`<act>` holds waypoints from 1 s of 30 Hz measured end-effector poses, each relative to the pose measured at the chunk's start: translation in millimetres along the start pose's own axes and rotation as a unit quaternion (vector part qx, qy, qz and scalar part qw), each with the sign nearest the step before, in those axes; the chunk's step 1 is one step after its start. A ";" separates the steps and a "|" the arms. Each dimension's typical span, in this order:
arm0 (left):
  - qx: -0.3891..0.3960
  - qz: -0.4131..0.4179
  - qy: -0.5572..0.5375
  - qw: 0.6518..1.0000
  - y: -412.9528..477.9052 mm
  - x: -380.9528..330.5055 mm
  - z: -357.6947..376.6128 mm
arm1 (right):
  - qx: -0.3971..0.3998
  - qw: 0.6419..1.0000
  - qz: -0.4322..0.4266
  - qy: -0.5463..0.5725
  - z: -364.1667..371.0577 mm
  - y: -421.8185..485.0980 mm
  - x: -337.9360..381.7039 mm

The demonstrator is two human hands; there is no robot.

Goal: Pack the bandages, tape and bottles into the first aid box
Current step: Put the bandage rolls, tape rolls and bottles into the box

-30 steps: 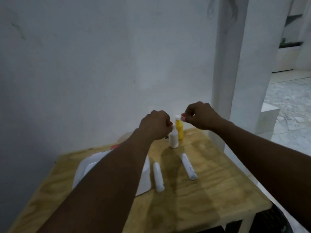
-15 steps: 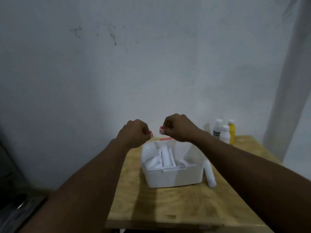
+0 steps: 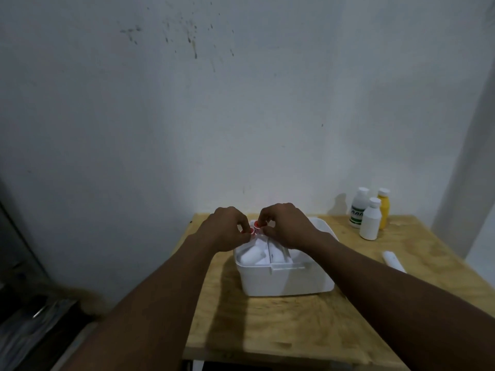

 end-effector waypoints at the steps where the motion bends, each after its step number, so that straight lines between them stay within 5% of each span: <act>1: 0.005 -0.003 -0.001 1.000 -0.1 0.2 1.3 | -0.002 1.000 -0.004 -0.002 0.9 0.1 0.6; 30: 0.039 -0.025 -0.050 0.998 -5.9 6.2 3.3 | -0.005 0.999 0.031 -0.013 13.6 0.1 3.4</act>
Point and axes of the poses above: each hand's wrist, its own y-axis towards the middle knuckle, its own z-axis out of the palm, x = y × z, the point moved 5 cm from there along y, towards the middle knuckle, and after that the axes turned 5 degrees about y, right-handed, at the moved point
